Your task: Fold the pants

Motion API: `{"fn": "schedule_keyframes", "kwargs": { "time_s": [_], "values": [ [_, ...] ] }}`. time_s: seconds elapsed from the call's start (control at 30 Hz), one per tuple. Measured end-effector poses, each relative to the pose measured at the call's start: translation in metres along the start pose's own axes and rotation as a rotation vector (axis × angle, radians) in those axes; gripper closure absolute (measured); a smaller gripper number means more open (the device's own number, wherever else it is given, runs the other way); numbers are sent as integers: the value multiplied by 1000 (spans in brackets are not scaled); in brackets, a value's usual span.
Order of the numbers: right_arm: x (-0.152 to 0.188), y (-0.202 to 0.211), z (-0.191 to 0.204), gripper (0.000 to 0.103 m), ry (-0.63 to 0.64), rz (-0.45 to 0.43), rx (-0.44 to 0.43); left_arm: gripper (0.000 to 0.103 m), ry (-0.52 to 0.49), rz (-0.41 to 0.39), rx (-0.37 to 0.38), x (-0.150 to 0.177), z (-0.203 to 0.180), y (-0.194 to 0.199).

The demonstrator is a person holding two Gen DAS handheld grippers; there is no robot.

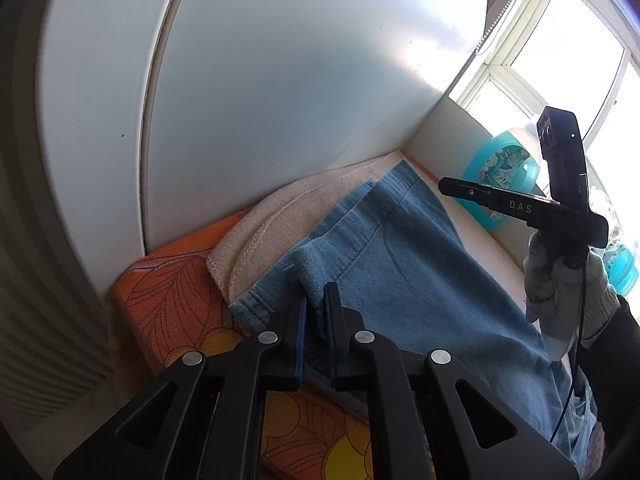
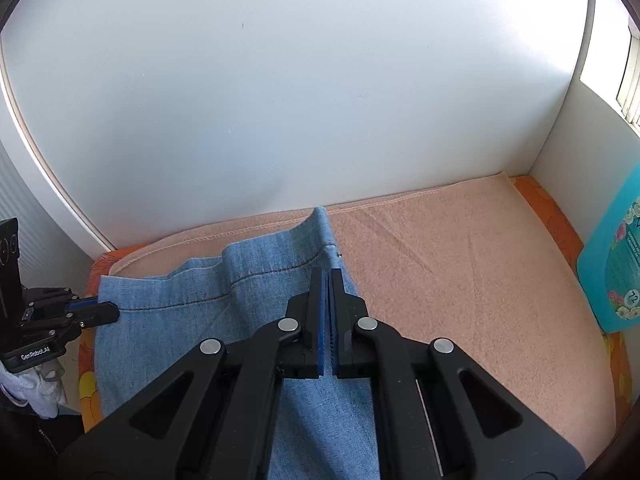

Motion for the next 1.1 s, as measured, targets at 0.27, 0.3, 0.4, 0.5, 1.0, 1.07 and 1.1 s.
{"fn": "schedule_keyframes", "kwargs": {
  "time_s": [0.27, 0.3, 0.4, 0.5, 1.0, 1.07, 1.1],
  "values": [
    [-19, -11, -3, 102, -15, 42, -73, 97, 2, -7, 29, -2, 0, 9],
    [-18, -17, -5, 99, -12, 56, -56, 97, 1, -4, 28, -1, 0, 9],
    [-13, -37, -9, 98, -7, 112, -87, 97, 8, 9, 30, 1, 3, 6],
    [-12, -60, -13, 96, -13, 156, -76, 97, 6, 22, 26, 2, 3, 3],
    [-29, -73, -4, 76, -53, 133, -201, 97, 5, 25, 26, 2, 1, 1],
    [-29, -72, 3, 88, -16, 128, -143, 97, 2, 24, 25, 1, 1, 2],
    [-30, -69, 5, 95, -10, 118, -132, 97, 1, 22, 26, 1, 1, 2]
  ]
}}
Point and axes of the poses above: each gripper's, at about its wrist camera, not at the fingertips, and y roughly against the way its jaws point, z to its left, x to its underside, the point moved 7 cm from there along -y, roughly the way its jaws point, and after that the axes turned 15 degrees about z, right-handed, at the moved point
